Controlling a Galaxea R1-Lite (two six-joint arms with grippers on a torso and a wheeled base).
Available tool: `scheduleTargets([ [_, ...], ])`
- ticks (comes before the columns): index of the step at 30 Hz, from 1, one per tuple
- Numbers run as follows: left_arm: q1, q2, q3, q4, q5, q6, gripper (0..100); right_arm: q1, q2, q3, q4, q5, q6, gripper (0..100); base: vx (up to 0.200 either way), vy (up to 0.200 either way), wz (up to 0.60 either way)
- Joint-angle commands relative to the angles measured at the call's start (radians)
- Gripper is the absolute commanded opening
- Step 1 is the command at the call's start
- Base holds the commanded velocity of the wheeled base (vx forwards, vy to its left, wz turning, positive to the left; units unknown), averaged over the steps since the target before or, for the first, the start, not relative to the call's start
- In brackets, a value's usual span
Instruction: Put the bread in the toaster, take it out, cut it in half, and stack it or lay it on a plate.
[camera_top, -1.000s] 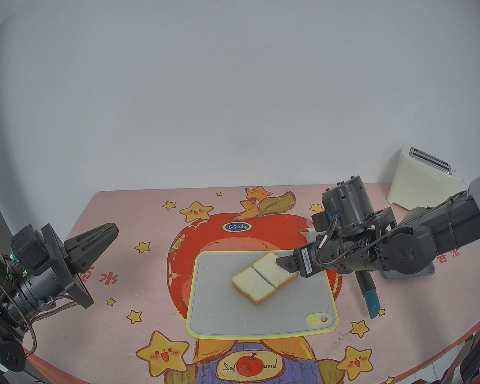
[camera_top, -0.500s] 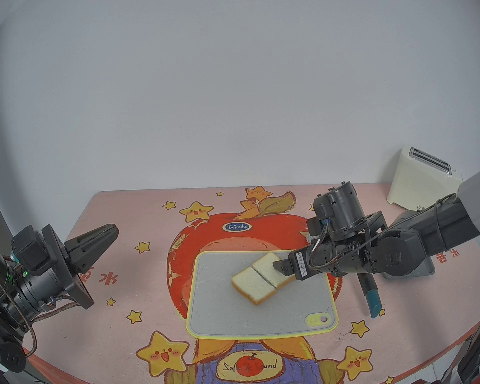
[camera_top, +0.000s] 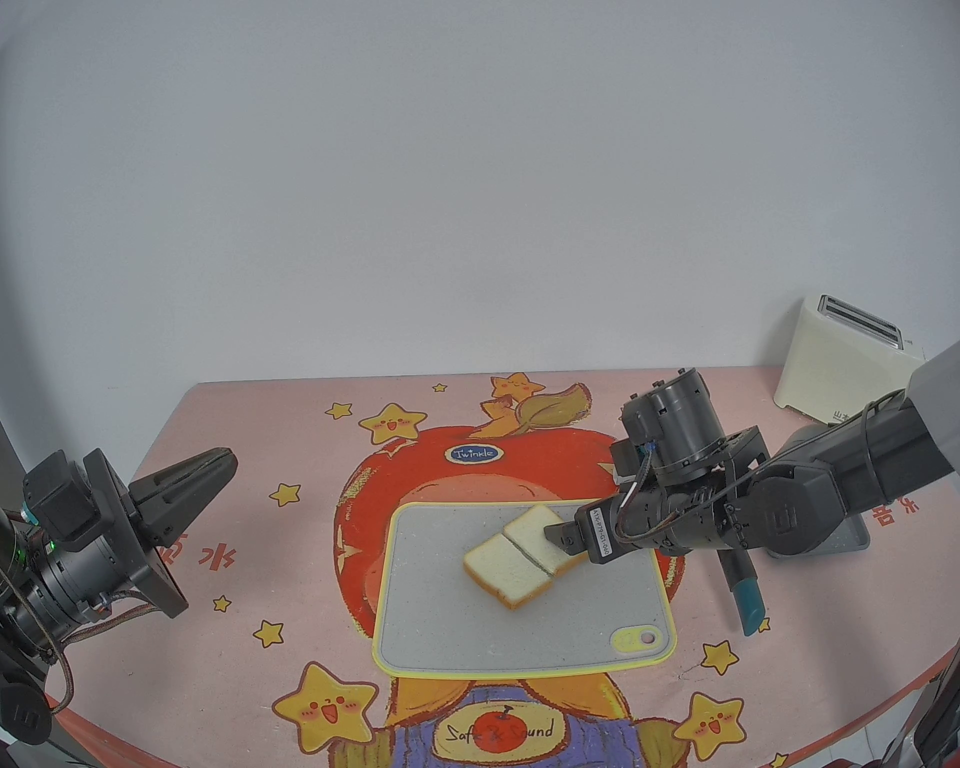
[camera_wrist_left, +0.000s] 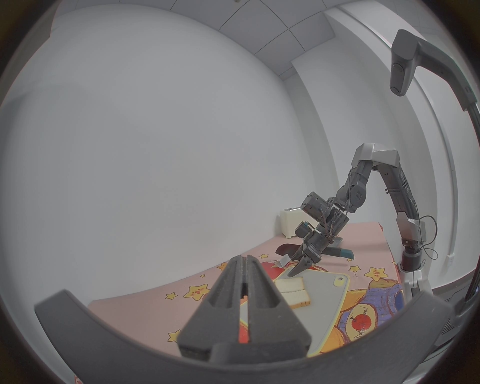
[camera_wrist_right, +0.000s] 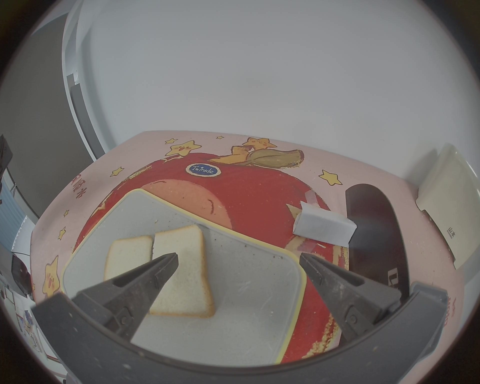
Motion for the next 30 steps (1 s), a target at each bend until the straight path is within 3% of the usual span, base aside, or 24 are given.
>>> scheduleTargets([
  [1, -0.001, 0.000, 0.000, -0.001, 0.000, 0.000, 0, 0.000, 0.001, 0.002, 0.000, 0.000, 0.000, 100, 0.000, 0.000, 0.00],
  [12, 0.001, 0.000, 0.000, -0.001, 0.000, 0.000, 0, 0.003, 0.001, 0.003, 0.000, 0.000, 0.000, 100, 0.000, 0.000, 0.00],
  [13, 0.001, 0.000, 0.000, -0.001, 0.000, 0.000, 0, 0.003, 0.001, 0.003, 0.000, 0.000, 0.000, 0, 0.000, 0.000, 0.00],
  [30, 0.001, -0.001, 0.000, 0.004, 0.000, 0.000, 0, 0.023, -0.001, 0.003, 0.000, 0.000, 0.000, 0, 0.000, 0.000, 0.00],
])
